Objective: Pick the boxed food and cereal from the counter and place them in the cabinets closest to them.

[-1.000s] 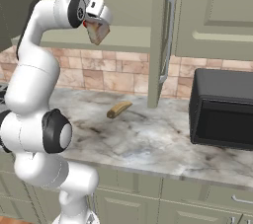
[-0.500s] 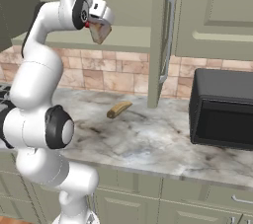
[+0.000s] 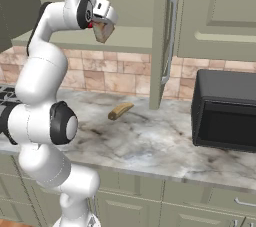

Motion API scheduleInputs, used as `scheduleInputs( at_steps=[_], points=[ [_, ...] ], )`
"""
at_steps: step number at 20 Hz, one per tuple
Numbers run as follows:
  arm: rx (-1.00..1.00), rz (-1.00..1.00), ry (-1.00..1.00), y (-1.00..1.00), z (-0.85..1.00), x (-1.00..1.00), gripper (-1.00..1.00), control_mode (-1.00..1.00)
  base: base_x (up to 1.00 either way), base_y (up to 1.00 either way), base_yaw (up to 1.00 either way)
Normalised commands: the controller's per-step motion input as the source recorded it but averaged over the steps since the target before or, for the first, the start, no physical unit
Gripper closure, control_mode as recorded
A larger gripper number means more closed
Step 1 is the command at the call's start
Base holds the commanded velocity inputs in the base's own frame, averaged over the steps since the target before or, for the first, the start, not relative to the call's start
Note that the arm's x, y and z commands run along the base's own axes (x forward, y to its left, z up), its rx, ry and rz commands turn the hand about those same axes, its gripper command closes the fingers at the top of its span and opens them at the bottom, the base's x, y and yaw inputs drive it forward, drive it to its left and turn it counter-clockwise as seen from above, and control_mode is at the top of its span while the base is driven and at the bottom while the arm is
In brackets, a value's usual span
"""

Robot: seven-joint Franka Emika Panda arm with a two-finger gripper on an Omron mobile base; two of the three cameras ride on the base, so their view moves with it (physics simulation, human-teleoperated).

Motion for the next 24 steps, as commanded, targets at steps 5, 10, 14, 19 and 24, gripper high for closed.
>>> scheduleInputs(
  at_steps=[5,10,14,19,24],
  points=[
    [0.00,0.00,0.00,0.00,0.00,0.25,1.00,-1.00,0.00,0.00,0.00],
    [0.00,0.00,0.00,0.00,-0.01,0.13,1.00,-1.00,0.00,0.00,0.00],
    [0.00,0.00,0.00,0.00,-0.07,0.21,1.00,-1.00,0.00,0.00,0.00],
    [0.00,0.00,0.00,0.00,-0.06,0.22,1.00,-1.00,0.00,0.00,0.00],
    [0.00,0.00,0.00,-0.02,-0.03,0.15,-1.00,-1.00,0.00,0.00,0.00]
  ],
)
